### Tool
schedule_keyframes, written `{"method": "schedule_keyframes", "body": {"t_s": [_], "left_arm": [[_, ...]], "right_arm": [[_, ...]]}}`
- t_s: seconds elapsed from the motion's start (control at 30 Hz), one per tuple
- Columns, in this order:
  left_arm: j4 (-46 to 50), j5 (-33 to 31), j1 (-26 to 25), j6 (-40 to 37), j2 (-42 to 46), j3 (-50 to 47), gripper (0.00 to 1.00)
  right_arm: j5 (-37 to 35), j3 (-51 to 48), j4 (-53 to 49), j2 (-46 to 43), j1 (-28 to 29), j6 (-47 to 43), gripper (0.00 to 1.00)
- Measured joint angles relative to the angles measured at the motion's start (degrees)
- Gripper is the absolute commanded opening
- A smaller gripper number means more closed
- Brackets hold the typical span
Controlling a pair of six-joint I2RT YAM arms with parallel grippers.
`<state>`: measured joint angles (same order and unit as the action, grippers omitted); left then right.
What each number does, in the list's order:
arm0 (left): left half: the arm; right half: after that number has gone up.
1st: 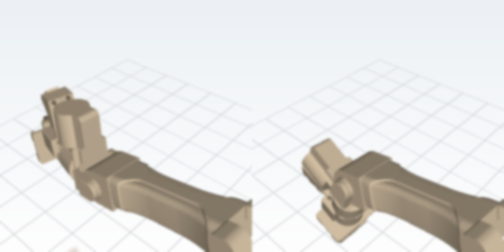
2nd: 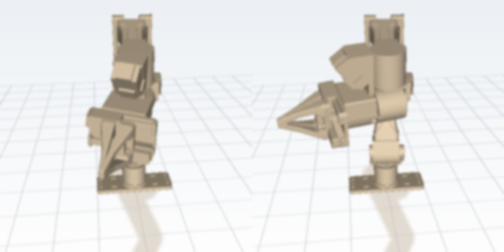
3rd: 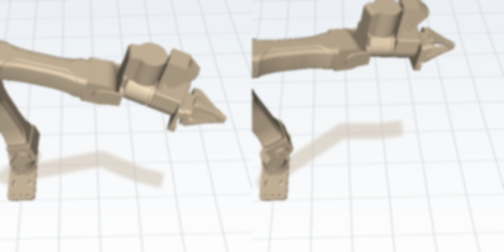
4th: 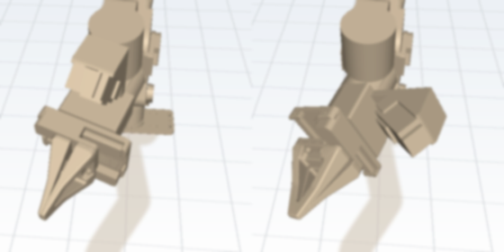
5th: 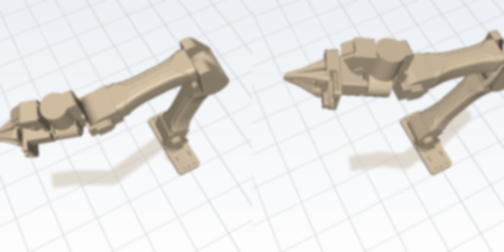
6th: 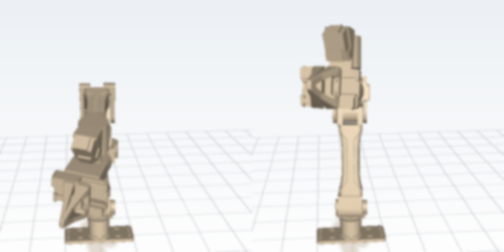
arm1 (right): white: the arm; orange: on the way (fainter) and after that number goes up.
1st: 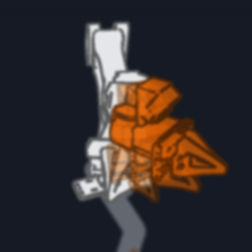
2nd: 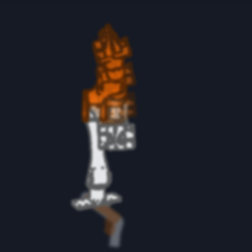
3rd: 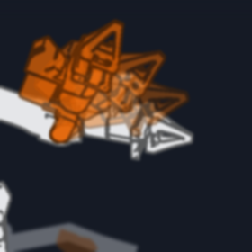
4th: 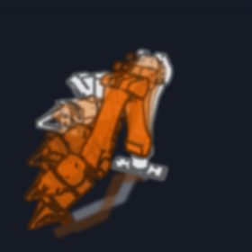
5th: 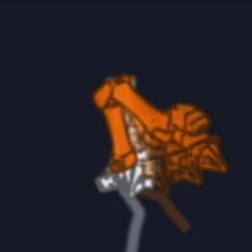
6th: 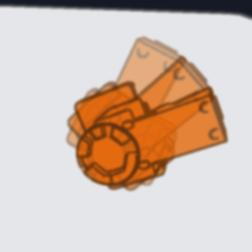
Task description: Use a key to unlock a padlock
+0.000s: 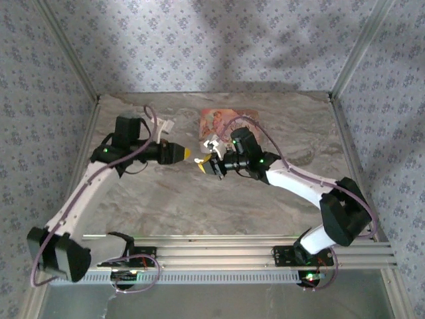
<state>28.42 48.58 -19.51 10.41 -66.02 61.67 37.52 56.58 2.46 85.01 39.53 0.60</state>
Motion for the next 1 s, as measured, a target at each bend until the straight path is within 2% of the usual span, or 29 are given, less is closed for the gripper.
{"method": "schedule_keyframes", "body": {"t_s": [0.1,0.27,0.47,0.6,0.83,1.0], "left_arm": [[-2.1,0.1,-1.8,-5.4,0.7,-1.1,0.50],[-3.3,1.9,-3.5,-10.4,-3.1,-1.1,0.47],[-4.1,4.4,-5.9,-11.5,-7.2,-1.1,0.49],[-4.0,5.8,-7.0,-11.4,-9.7,-1.1,0.45],[-2.9,7.7,-8.0,-11.4,-12.5,-1.0,0.31],[-2.5,9.3,-8.4,-11.3,-13.7,-0.2,0.07]], "right_arm": [[2.8,1.9,-5.5,-1.7,-0.9,-0.7,0.00],[6.5,4.5,-13.6,-3.7,-2.2,-3.0,0.00],[8.8,5.0,-18.8,-4.5,-2.7,-4.3,0.00],[9.3,5.0,-20.3,-4.5,-2.6,-4.6,0.00],[9.7,5.0,-21.6,-4.5,-2.8,-4.8,0.00],[9.7,5.0,-22.7,-4.5,-3.3,-4.9,0.00]]}}
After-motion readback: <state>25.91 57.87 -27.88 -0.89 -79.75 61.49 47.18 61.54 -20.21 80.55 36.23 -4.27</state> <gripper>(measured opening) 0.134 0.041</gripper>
